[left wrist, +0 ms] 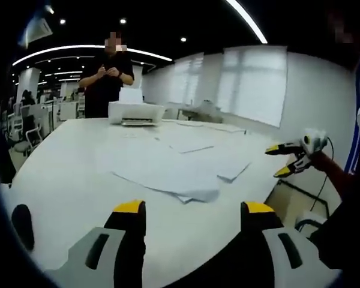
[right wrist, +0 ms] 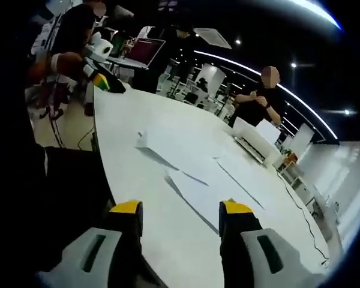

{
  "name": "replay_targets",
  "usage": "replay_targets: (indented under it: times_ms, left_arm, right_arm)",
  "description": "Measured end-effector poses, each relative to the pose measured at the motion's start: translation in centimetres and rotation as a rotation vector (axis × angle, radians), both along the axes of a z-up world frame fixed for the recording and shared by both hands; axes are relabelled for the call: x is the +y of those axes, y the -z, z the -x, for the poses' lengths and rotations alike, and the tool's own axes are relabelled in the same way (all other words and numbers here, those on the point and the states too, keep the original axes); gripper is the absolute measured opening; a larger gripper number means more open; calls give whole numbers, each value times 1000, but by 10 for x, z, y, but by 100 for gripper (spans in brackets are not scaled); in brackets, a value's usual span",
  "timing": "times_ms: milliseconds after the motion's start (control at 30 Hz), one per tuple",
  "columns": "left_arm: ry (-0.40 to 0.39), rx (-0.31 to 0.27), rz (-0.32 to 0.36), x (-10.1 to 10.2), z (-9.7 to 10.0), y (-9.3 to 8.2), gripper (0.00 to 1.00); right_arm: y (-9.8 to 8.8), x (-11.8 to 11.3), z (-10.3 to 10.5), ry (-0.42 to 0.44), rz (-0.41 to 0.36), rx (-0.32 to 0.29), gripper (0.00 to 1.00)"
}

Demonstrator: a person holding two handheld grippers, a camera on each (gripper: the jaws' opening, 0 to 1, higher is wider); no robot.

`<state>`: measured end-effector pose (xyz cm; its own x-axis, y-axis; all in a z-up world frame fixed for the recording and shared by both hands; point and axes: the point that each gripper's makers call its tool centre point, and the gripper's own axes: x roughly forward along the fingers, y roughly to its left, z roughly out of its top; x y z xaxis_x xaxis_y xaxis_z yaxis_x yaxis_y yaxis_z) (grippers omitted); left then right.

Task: Organize the stack of printing papers by aligning and flattening the scattered papers on the table

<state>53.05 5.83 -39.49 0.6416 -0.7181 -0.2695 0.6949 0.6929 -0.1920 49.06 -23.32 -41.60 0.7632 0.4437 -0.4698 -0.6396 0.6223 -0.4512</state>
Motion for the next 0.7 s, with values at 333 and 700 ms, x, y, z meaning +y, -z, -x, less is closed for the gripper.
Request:
replay_targets:
  times_ms: [333, 700]
  left_arm:
    - [2, -5, -14, 2, 3, 1, 68]
    - [13, -11, -27, 0, 4, 1, 68]
  right_arm:
    - [-3, 7, -8, -20, 1, -13, 46]
    - [-2, 13, -11, -42, 17, -12, 44]
